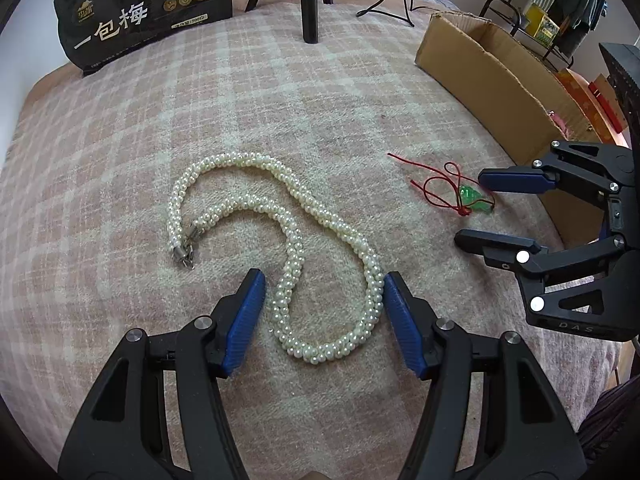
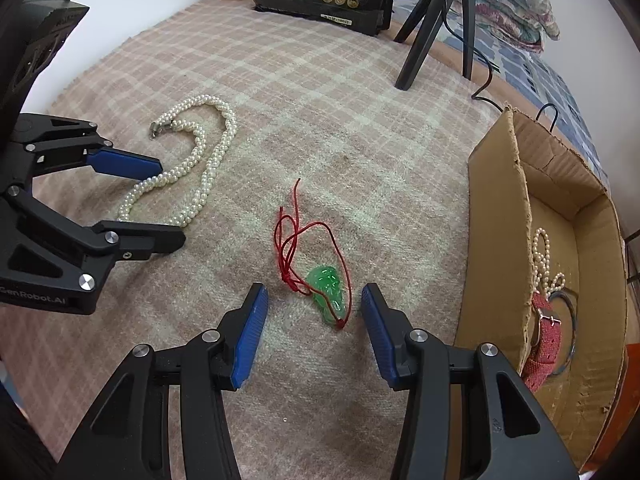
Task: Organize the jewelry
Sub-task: 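Grasp the jade pendant with the right tool while the left grasps the twisted pearl necklace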
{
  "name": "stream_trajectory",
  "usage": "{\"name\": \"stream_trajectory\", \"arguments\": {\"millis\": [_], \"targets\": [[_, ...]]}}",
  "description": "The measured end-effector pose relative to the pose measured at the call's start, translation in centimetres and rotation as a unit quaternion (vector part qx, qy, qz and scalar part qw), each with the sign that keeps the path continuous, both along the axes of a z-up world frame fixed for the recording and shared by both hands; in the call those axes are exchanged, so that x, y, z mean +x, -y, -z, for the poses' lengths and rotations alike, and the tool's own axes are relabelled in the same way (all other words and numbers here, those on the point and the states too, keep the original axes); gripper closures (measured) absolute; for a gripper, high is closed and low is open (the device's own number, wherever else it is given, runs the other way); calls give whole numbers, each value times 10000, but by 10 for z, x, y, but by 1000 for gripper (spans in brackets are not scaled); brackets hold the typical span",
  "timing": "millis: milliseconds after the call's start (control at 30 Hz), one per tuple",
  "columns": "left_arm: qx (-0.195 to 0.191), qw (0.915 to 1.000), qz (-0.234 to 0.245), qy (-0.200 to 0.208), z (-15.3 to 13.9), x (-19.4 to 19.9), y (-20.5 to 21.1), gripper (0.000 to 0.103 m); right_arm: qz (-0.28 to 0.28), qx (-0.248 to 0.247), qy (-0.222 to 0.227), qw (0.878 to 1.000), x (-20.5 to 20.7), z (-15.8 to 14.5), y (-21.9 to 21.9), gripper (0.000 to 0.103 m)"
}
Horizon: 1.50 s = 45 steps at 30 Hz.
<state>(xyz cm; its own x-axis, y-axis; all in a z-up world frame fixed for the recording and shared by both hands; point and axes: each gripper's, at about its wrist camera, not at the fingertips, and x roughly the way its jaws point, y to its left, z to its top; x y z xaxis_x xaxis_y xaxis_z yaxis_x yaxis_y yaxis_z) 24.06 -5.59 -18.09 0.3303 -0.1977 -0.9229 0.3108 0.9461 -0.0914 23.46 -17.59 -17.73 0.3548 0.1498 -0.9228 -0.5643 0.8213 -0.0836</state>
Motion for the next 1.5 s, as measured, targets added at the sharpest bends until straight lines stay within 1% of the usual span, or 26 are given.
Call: {"name": "stream_trajectory", "arguments": {"millis": [67, 133, 167, 200, 233, 300, 333, 367, 400, 467, 533, 600, 633, 700, 800, 1033, 1133, 1333, 1500], "targets": [[88, 9999, 13, 57, 1, 1, 3, 40, 19, 24, -23, 10000, 1, 1, 0, 56], [166, 9998, 29, 118, 2, 1, 7, 43, 18, 28, -34, 10000, 2, 2, -1, 56], [177, 9997, 32, 135, 3, 2, 8, 47, 17, 31, -41, 10000, 3, 2, -1, 56], [152, 9998, 40, 149, 3, 2, 8, 54, 22, 44, -53, 10000, 3, 2, -1, 56], [148, 9997, 41, 165, 3, 3, 8, 58, 33, 71, -72, 9999, 4, 2, -1, 56], [77, 9999, -20, 153, 4, 6, 4, 73, 64, 163, -131, 9998, 5, 3, 1, 58], [41, 9999, -69, 140, 4, 7, 2, 76, 75, 201, -157, 9996, 6, 3, 1, 58], [11, 9998, -116, 130, 4, 9, -1, 84, 83, 232, -182, 9995, 7, 3, 2, 59], [-28, 9998, -141, 115, 4, 10, -3, 86, 86, 253, -201, 9994, 8, 3, 2, 60], [-108, 9998, -168, 96, 4, 11, -6, 88, 87, 326, -259, 9991, 8, 4, 3, 65], [-86, 9998, -146, 134, 4, 10, -6, 88, 82, 361, -289, 9989, 8, 3, 3, 68], [-45, 9997, -125, 185, 4, 8, -4, 88, 60, 404, -331, 9986, 8, 3, 3, 77], [-44, 9997, -124, 196, 3, 6, -4, 88, 55, 425, -353, 9985, 8, 3, 3, 80], [-78, 9997, -139, 198, 3, 4, -6, 89, 45, 434, -366, 9984, 7, 3, 3, 88], [-130, 9996, -168, 202, 0, 0, -10, 89, 32, 433, -350, 9984, 5, 3, 2, 96], [-226, 9991, -263, 252, -10, -10, -20, 90, 58, 401, -231, 9989, 0, -4, 1, 97], [-366, 9983, -353, 267, -18, -15, -28, 90, 57, 440, -184, 9988, -5, -10, 0, 97], [-750, 9952, -550, 308, -39, -20, -42, 90, 61, 575, -10, 9983, -15, -29, -1, 97], [-1156, 9895, -715, 491, -69, -27, -52, 90, 56, 696, 205, 9973, -27, -49, -6, 97]]}}
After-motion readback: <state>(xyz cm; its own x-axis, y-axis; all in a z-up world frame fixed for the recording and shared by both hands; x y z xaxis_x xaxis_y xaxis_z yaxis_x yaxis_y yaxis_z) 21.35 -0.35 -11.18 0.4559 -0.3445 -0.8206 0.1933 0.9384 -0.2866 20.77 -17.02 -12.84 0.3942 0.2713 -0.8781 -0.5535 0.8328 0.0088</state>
